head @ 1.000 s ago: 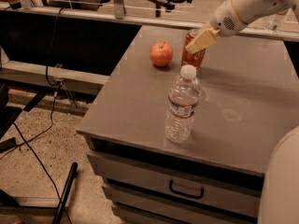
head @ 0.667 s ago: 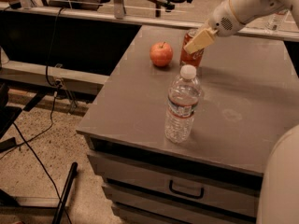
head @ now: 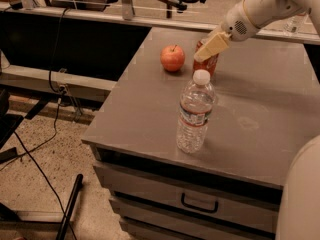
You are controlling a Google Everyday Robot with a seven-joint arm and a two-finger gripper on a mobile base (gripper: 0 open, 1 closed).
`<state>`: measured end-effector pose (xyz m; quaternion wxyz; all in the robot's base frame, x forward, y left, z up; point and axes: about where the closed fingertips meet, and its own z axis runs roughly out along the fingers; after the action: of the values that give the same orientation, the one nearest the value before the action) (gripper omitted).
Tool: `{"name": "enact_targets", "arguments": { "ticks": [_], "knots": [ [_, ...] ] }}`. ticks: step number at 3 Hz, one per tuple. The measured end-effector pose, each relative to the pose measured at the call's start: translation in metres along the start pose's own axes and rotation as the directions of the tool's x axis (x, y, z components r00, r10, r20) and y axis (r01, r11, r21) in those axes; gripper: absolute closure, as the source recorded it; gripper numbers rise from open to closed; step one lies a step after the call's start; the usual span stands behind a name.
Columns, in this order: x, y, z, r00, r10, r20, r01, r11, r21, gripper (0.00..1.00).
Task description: Move coke can near apple
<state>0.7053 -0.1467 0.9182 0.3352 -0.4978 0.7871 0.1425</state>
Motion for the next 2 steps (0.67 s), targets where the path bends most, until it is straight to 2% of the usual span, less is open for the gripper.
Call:
{"name": "enact_targets", "arguments": {
  "ticks": [1,2],
  "knots": [
    [0.0,0.001,-0.001,1.0,-0.001,0.004,0.001,1.0,-0.001,0.0],
    [0.006,-0.002,-0.012,1.0,0.007,0.009,-0.007,0.9998,0.018,0.0]
  ]
}}
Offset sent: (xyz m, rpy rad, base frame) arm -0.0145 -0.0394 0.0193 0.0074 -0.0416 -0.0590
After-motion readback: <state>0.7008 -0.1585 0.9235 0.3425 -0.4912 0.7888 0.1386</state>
